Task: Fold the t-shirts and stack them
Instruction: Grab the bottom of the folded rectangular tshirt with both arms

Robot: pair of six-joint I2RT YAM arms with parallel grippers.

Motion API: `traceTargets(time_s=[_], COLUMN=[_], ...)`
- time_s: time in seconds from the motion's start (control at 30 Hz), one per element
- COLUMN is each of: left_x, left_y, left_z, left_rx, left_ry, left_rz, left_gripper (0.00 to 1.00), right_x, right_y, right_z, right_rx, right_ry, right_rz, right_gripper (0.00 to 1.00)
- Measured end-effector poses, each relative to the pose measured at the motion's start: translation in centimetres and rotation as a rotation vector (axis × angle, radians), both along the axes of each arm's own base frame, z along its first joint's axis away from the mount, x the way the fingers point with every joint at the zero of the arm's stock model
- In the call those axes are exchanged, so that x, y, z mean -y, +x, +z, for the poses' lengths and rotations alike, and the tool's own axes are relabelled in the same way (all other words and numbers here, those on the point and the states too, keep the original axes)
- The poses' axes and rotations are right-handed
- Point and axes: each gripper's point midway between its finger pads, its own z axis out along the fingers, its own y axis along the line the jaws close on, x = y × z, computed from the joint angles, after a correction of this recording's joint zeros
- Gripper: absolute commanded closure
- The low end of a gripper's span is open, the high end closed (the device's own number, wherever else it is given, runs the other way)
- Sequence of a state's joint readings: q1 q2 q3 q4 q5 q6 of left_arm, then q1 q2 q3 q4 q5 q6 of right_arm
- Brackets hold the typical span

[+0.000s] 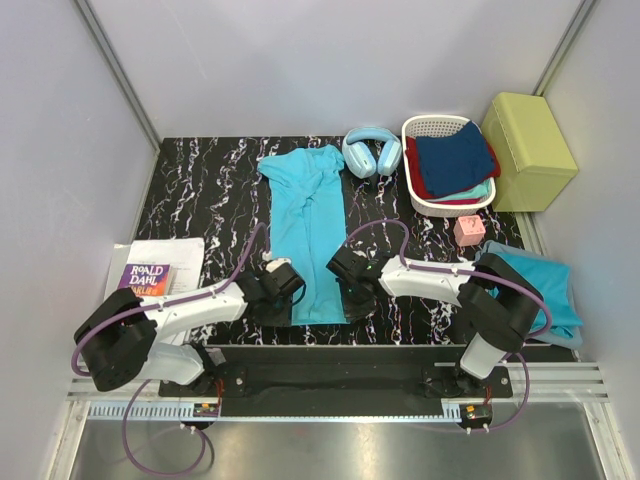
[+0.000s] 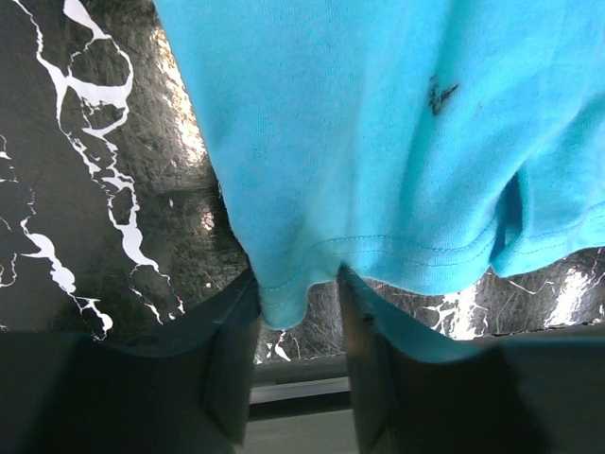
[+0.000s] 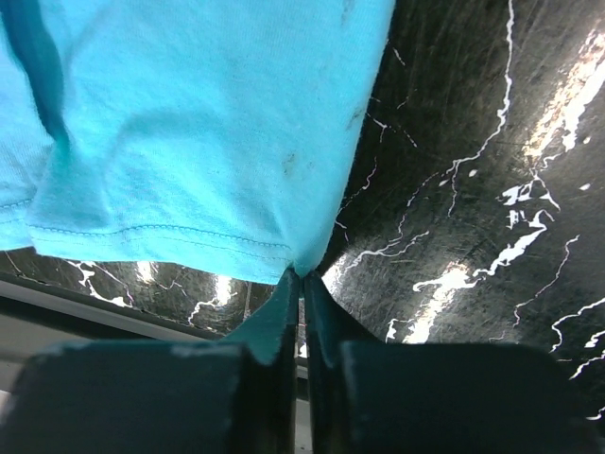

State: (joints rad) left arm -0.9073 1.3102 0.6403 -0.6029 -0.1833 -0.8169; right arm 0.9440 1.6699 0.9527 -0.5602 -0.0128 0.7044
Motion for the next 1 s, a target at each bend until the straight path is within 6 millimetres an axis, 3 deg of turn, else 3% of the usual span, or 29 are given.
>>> traceTargets(time_s=[0.33, 0.4, 0.43, 0.47, 0.57, 0.6, 0.73, 1.0], left_x=[0.0, 0.0, 0.0, -0.2, -0.7, -0.8, -1.2, -1.5], left_y=[-0.2, -0.5, -0.6, -0.9, -1.5, -1.6, -1.8, -1.6], left_z=[-0.1, 0.0, 0.0, 0.0, 0.2, 0.3, 0.4, 0.9], left_rx=[-0.008, -0.011, -0.014, -0.019, -0.026, -0.025, -0.027, -0.003], left_ry=[-0.001, 0.000, 0.002, 0.008, 0.024, 0.026, 0.044, 0.054], left_rz=[0.000, -0.005, -0.008, -0.012, -0.019, -0.020, -0.020, -0.009], left_gripper=[0.77, 0.65, 0.49, 0.42, 0.24, 0.23, 0.22, 0.33], right_x=[0.0, 0.1, 0.1, 0.2, 0.2, 0.2, 0.2, 0.2], right_y=[0.0, -0.1, -0.1, -0.2, -0.2, -0.2, -0.3, -0.3], right_z=[0.0, 0.0, 0.0, 0.0, 0.0, 0.0, 0.0, 0.0], right_rx=[-0.001, -0.001, -0.001, -0.002, -0.003, -0.002, -0.002, -0.001], right_ry=[-0.001, 0.000, 0.000, -0.001, -0.002, -0.002, -0.002, -0.003], right_rz=[-0.002, -0.003, -0.004, -0.004, -0.003, -0.003, -0.001, -0.001], right_gripper=[1.00, 1.00, 1.00, 1.00, 1.00, 1.00, 1.00, 1.00])
